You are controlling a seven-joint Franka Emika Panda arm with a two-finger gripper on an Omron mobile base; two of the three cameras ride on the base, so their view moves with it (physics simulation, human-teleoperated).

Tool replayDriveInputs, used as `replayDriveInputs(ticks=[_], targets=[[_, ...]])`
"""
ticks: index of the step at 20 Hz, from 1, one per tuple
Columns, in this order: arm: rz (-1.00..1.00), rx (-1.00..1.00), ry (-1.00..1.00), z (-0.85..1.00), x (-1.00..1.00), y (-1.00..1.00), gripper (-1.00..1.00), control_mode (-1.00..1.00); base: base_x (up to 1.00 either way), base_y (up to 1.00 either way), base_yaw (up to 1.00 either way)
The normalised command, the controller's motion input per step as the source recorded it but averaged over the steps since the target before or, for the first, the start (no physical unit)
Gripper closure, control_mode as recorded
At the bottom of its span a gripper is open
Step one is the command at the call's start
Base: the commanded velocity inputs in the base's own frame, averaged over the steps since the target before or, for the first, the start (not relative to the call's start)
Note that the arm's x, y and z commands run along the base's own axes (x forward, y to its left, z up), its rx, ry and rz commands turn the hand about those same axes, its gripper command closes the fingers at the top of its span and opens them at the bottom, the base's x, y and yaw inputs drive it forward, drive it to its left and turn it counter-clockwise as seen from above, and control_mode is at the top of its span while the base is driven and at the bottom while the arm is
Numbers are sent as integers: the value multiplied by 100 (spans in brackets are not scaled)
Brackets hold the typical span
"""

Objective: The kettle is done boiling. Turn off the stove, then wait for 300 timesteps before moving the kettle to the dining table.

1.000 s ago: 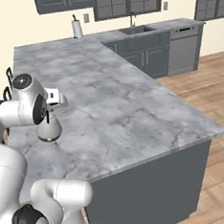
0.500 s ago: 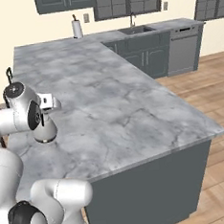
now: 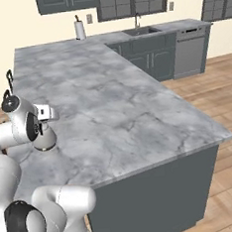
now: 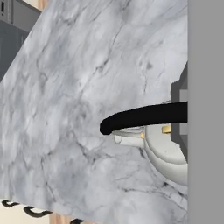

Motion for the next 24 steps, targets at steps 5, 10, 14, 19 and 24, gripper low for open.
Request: replayDriveInputs(ticks=[5, 10, 14, 19, 24], targets=[[0, -3, 1, -19, 4, 2, 100, -100, 0, 0, 0], [0, -3, 0, -21, 7, 0, 100, -100, 0, 0, 0], [0, -1, 0, -19, 8, 2, 100, -100, 0, 0, 0], [0, -1, 0, -19, 8, 2, 100, -100, 0, 0, 0], [0, -2, 0, -23, 6, 1, 100, -100, 0, 0, 0]])
